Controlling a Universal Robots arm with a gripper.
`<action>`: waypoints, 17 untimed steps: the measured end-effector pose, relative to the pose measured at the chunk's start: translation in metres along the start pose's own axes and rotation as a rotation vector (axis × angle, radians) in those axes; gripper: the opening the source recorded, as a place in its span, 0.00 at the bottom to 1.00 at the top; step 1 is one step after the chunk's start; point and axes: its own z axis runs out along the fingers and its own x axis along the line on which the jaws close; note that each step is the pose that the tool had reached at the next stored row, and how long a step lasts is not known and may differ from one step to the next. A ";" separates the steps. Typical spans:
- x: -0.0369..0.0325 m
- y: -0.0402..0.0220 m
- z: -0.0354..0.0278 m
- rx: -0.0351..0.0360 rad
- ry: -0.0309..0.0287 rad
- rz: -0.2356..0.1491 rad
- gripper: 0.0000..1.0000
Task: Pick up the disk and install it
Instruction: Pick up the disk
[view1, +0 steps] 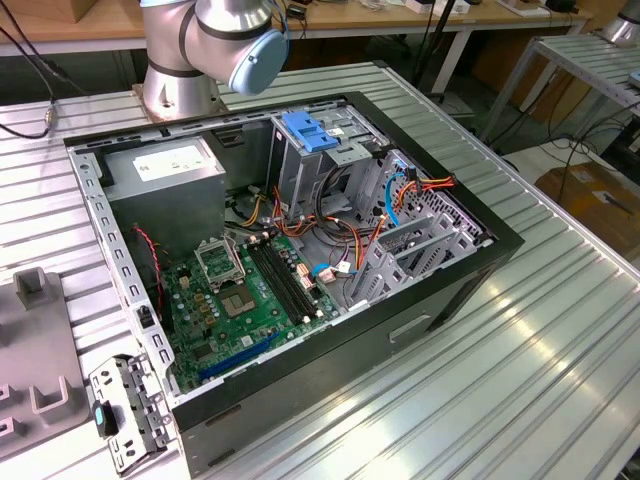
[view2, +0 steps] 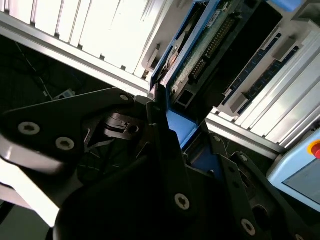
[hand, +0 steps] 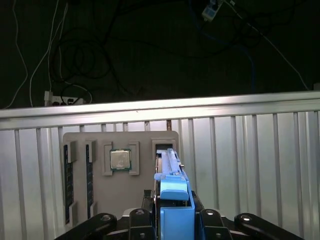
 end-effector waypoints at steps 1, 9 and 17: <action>0.0000 0.0000 -0.0017 0.0000 0.0000 0.000 0.37; 0.0000 0.0001 -0.0177 -0.0001 0.0000 0.000 0.37; 0.0001 0.0002 -0.0335 0.0000 0.0000 0.000 0.37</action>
